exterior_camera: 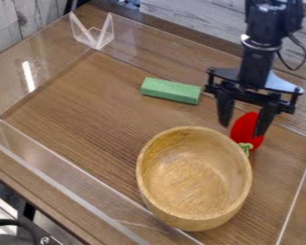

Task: Move the red object to the left side of the table

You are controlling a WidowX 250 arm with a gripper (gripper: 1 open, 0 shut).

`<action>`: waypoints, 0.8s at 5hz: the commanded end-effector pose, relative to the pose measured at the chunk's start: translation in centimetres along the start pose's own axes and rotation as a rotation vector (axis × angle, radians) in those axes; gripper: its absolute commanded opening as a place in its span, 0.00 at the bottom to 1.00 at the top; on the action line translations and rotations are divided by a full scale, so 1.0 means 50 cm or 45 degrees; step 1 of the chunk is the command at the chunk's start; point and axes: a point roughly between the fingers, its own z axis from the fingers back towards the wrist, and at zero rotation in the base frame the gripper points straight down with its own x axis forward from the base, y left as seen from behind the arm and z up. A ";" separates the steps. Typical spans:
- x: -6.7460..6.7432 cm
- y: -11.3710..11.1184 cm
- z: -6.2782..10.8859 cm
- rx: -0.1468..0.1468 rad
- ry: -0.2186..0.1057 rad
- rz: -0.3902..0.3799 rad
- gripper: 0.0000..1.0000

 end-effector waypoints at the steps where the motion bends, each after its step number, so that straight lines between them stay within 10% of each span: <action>1: 0.018 -0.048 0.042 -0.053 -0.088 0.093 1.00; 4: 0.028 -0.081 0.027 -0.079 -0.089 0.452 1.00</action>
